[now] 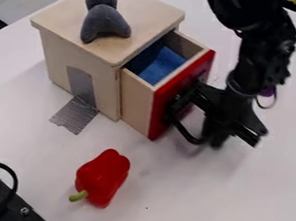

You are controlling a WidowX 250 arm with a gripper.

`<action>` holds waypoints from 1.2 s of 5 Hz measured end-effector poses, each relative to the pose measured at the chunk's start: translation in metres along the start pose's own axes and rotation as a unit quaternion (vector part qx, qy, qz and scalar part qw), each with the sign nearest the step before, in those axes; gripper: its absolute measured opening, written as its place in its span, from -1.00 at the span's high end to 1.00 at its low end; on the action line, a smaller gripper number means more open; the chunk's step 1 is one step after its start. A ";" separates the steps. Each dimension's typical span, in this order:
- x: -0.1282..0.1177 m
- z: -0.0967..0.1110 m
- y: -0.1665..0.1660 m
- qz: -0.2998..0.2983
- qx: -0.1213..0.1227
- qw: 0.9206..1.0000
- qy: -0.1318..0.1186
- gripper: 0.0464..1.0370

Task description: Close and open the drawer

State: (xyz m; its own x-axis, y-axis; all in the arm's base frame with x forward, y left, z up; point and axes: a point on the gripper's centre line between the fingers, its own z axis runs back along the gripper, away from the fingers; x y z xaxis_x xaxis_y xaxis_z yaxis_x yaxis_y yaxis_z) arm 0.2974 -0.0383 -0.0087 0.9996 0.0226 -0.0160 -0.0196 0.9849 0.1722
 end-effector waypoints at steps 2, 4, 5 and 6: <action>0.023 -0.006 0.023 0.034 -0.012 0.999 0.010 0.84; 0.021 -0.008 0.024 0.042 -0.010 0.999 0.014 0.37; 0.020 -0.001 0.012 0.032 -0.022 0.999 0.005 -0.21; 0.017 0.011 -0.017 -0.010 -0.035 0.999 -0.005 -0.75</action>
State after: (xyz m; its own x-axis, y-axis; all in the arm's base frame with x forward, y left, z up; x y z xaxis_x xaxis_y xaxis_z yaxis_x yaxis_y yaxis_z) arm 0.3149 -0.0567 -0.0007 1.0000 0.0018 -0.0094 -0.0009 0.9946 0.1034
